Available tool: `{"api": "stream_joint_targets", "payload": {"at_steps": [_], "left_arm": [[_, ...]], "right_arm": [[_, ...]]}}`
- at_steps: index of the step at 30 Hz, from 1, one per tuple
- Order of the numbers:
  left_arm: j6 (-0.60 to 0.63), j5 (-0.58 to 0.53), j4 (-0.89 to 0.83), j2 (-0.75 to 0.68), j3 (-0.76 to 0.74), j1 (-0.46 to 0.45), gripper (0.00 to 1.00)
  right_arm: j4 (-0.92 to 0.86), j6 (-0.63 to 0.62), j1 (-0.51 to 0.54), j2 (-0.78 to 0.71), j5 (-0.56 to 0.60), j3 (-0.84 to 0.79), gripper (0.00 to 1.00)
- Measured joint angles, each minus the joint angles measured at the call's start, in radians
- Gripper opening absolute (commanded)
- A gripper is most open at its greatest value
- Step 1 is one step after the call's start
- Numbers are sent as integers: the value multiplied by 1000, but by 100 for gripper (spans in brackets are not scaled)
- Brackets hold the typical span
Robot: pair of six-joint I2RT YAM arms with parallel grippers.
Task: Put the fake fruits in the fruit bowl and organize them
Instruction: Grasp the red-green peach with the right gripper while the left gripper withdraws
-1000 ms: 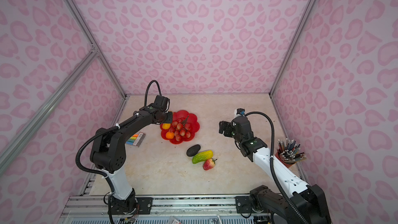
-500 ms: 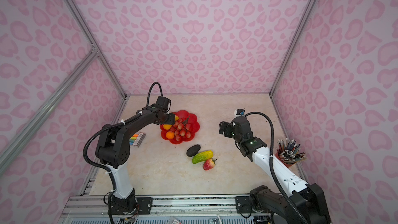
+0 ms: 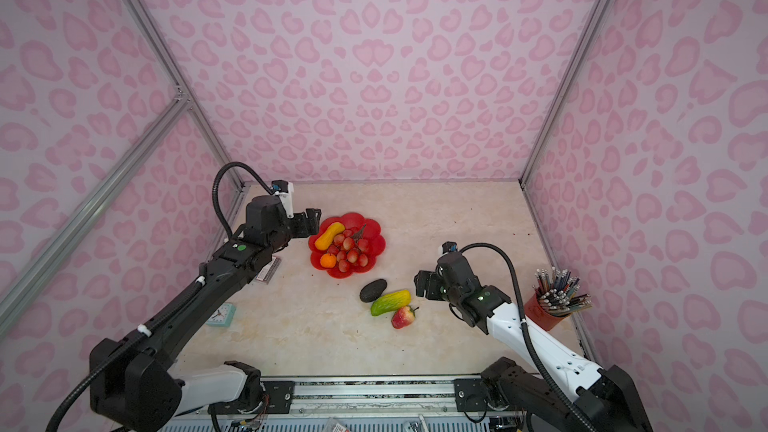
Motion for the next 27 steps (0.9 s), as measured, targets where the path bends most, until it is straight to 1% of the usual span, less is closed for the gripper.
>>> {"api": "stream_joint_targets", "payload": {"at_steps": [4, 7, 12, 16, 19, 23, 27], "left_arm": [[-56, 15, 128, -174, -192, 0, 98], [-88, 22, 192, -285, -308, 0, 99], [-128, 2, 235, -402, -397, 0, 100], [-139, -14, 249, -418, -411, 0, 100], [-156, -15, 251, -417, -421, 0, 100], [-163, -15, 256, -406, -422, 0, 100], [-164, -15, 256, -406, -422, 0, 100]], "right_arm": [[-34, 82, 95, -85, 18, -65, 93], [-32, 137, 127, -136, 20, -115, 93], [-24, 220, 171, -176, 14, -196, 92], [16, 258, 197, -139, 15, -201, 92], [60, 282, 222, -85, 19, -197, 92], [125, 296, 260, 7, 7, -177, 89], [172, 313, 295, 86, 8, -161, 84]]}}
